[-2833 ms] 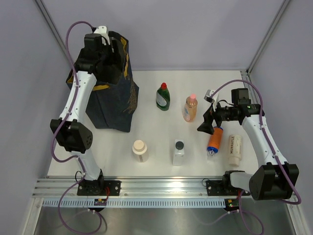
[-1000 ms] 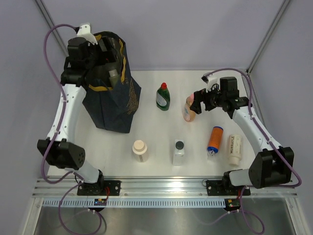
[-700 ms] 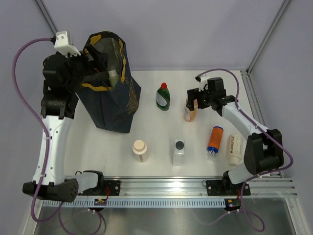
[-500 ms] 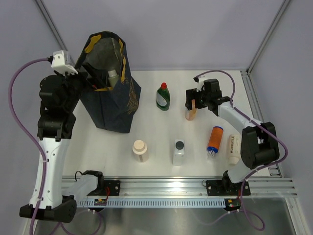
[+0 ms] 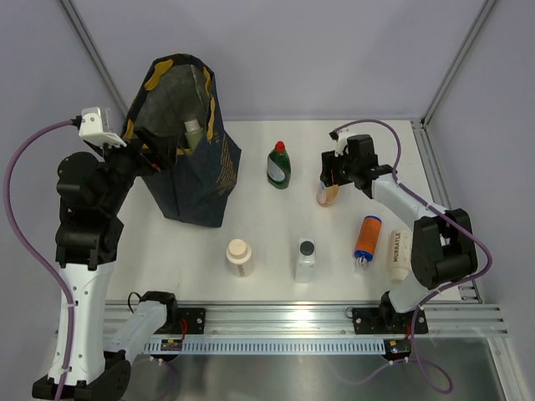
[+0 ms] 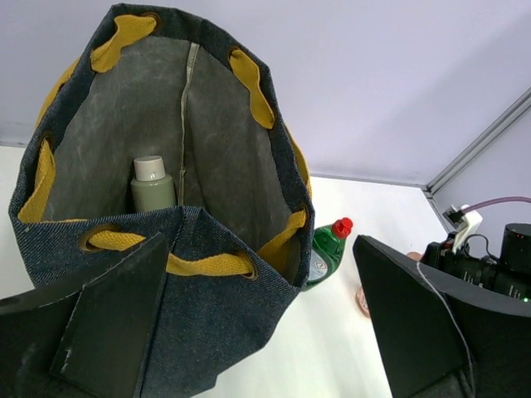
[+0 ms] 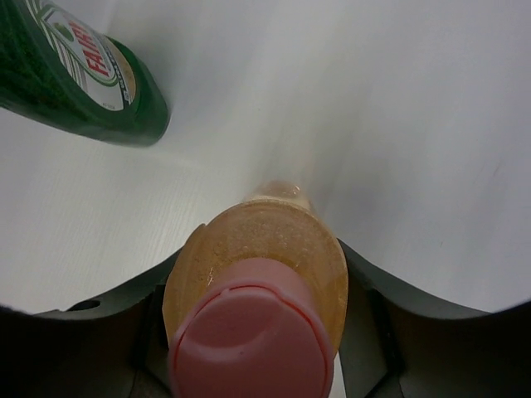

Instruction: Place the personal care products into the canvas bag

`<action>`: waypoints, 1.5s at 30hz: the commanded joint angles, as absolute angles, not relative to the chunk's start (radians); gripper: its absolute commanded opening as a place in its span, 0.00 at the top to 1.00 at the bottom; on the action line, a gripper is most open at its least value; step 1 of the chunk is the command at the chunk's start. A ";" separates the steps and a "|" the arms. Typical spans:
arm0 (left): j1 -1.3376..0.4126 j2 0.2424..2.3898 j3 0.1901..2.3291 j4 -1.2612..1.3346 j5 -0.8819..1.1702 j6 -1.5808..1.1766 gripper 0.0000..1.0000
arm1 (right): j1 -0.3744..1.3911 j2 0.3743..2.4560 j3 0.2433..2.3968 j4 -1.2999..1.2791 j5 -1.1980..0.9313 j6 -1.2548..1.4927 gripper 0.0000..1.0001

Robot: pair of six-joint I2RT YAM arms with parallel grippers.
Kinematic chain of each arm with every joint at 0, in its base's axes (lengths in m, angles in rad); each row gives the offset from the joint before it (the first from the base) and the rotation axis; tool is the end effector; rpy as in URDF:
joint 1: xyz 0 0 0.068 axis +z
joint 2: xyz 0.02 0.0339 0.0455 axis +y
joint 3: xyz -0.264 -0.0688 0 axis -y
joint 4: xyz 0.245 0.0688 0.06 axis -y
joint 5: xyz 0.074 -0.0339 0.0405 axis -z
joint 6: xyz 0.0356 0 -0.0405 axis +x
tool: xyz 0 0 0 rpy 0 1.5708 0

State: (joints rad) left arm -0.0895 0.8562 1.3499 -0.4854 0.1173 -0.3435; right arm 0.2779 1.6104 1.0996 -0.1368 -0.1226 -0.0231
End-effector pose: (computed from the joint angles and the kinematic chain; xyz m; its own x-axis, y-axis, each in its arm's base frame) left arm 0.1427 -0.0170 0.4828 -0.0614 -0.3303 -0.9419 0.1961 0.9213 -0.3359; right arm 0.3457 0.1031 0.2439 -0.5715 -0.1869 -0.7990 -0.3794 0.9236 0.0553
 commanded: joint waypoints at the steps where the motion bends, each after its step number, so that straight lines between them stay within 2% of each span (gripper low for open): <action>1: -0.084 0.839 1.342 -0.480 0.143 -0.325 0.01 | 0.278 1.523 1.215 -0.239 -0.227 -0.089 1.00; 6: -0.084 0.813 1.330 -0.497 0.158 -0.318 0.01 | 0.245 1.463 1.380 -0.420 -0.553 -0.193 1.00; 9: -0.084 0.779 1.304 -0.492 0.152 -0.321 0.01 | 0.244 1.451 1.486 -0.480 -0.668 -0.193 1.00; 16: -0.084 0.724 1.262 -0.495 0.140 -0.305 0.01 | 0.294 1.549 1.811 -0.488 -0.758 -0.006 1.00; 21: -0.084 0.698 1.255 -0.499 0.132 -0.290 0.01 | 0.380 1.730 2.245 -0.454 -0.773 0.152 1.00; 22: -0.084 0.693 1.255 -0.499 0.132 -0.288 0.01 | 0.397 1.829 2.338 -0.457 -0.772 0.193 1.00; 23: -0.084 0.681 1.255 -0.499 0.129 -0.288 0.01 | 0.432 1.880 2.531 -0.460 -0.767 0.218 1.00; 26: -0.084 0.658 1.253 -0.511 0.115 -0.287 0.01 | 0.503 2.086 2.837 -0.401 -0.709 0.284 1.00; 28: -0.084 0.643 1.252 -0.528 0.097 -0.290 0.01 | 0.543 2.118 2.826 -0.221 -0.617 0.293 1.00; 30: -0.084 0.614 1.236 -0.526 0.089 -0.299 0.01 | 0.607 2.117 2.705 -0.079 -0.548 0.273 1.00; 34: -0.084 0.584 1.210 -0.543 0.063 -0.308 0.01 | 0.696 2.273 2.881 0.055 -0.442 0.235 1.00; 36: -0.084 0.583 1.213 -0.557 0.048 -0.304 0.01 | 0.738 2.261 2.823 0.115 -0.411 0.174 1.00; 45: -0.084 0.565 1.161 -0.546 0.041 -0.318 0.01 | 0.769 2.341 2.778 0.081 -0.382 -0.017 1.00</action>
State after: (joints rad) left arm -0.0895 0.5751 1.1805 -0.5793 0.0582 -0.3080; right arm 0.7780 2.3875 2.7426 -0.1406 -0.4458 0.0910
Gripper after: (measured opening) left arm 0.984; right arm 0.623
